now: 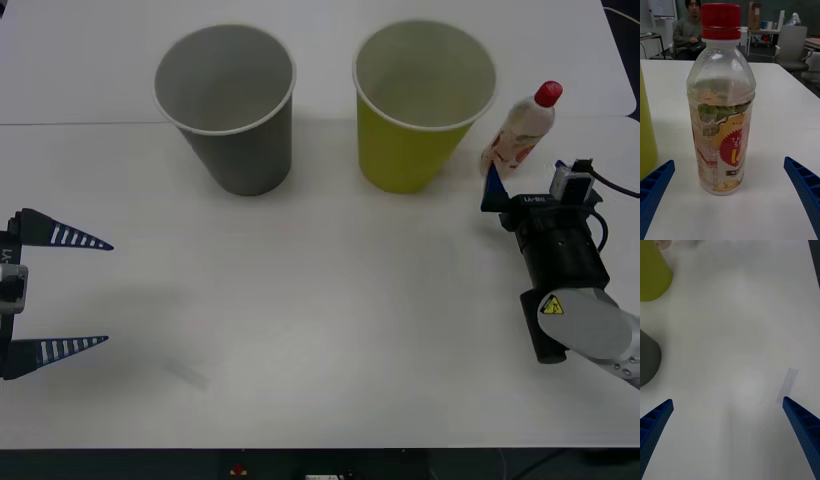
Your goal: Put the can into the green bin and the plastic bottle into the gray bin
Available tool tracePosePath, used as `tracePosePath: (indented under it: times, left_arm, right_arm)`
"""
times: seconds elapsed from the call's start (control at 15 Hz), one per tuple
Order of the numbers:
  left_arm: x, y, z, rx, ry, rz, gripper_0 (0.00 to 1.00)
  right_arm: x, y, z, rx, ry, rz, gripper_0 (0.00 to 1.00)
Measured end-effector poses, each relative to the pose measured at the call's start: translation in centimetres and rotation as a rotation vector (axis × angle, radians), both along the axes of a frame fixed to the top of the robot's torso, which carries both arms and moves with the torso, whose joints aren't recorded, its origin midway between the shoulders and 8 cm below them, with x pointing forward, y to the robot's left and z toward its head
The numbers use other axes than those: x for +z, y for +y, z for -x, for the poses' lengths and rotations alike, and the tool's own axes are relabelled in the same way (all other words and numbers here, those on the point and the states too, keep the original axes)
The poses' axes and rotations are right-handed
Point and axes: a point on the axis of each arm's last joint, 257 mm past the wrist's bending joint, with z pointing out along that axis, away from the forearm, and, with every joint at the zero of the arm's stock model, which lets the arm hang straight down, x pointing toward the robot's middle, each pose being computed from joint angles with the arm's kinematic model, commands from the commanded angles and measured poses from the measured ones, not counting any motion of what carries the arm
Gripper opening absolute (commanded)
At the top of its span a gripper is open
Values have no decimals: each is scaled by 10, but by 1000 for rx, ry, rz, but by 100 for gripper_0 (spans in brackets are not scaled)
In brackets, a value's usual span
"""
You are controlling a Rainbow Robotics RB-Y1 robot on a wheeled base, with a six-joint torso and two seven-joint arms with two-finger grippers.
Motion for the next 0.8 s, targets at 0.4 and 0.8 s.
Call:
tracePosePath:
  times: [0.4, 0.8]
  left_arm:
    - [0, 0, 0, 0, 0, 0, 100]
    - [0, 0, 0, 0, 0, 0, 100]
  right_arm:
    - [3, 3, -28, -39, 3, -7, 100]
    - [7, 3, -53, -65, 19, 1, 100]
